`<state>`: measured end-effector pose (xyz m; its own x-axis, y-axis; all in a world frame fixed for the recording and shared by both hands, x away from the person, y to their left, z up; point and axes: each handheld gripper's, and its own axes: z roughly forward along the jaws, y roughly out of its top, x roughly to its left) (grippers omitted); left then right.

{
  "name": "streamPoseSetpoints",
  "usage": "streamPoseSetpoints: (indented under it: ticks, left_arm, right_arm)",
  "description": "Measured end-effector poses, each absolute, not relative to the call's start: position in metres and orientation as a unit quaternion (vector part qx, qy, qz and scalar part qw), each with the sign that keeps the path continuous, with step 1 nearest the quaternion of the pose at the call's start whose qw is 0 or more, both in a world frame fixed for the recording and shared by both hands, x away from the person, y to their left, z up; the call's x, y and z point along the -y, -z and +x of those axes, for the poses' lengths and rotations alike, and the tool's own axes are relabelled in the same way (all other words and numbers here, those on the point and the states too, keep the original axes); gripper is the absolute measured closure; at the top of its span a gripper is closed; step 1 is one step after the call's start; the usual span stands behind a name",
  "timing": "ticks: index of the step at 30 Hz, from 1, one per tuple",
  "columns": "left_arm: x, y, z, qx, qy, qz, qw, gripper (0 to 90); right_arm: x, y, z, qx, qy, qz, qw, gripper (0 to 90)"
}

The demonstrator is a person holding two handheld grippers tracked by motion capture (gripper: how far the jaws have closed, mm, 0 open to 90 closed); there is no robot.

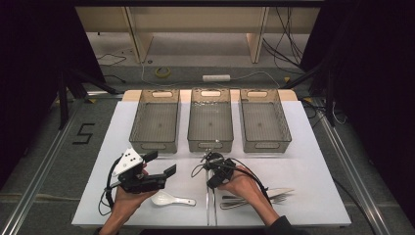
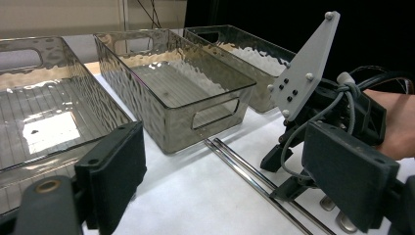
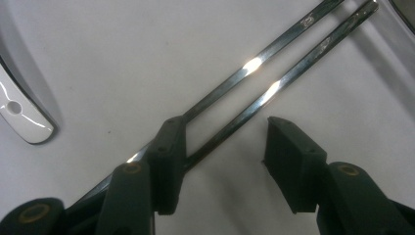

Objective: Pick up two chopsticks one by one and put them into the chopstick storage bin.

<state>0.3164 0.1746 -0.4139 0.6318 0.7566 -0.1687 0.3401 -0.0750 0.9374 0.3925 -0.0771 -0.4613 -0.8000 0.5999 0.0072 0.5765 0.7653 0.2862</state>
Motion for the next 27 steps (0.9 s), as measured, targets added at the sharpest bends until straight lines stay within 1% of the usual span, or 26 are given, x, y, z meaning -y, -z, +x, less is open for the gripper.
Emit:
streamPoseSetpoints:
  ticks: [4,18,20,24,27]
  left_arm:
    - [-0.175,0.414,0.316,-0.387,-0.186,0.709,0.560,15.8]
    - [-0.174,0.414,0.316,-0.386,-0.185,0.710,0.559,15.8]
    - [-0.174,0.414,0.317,-0.386,-0.186,0.710,0.559,15.8]
    - [-0.174,0.414,0.317,-0.386,-0.185,0.710,0.559,15.8]
    - [-0.174,0.414,0.316,-0.384,-0.186,0.711,0.559,15.8]
  right_arm:
    - [0.076,0.461,0.392,-0.938,-0.136,0.316,0.044,54.1]
    - [0.075,0.461,0.392,-0.942,-0.131,0.306,0.045,58.5]
    - [0.074,0.460,0.391,-0.943,-0.134,0.302,0.043,62.8]
    - [0.067,0.458,0.385,-0.949,-0.122,0.284,0.058,68.1]
    - [0.067,0.457,0.386,-0.948,-0.121,0.289,0.053,67.8]
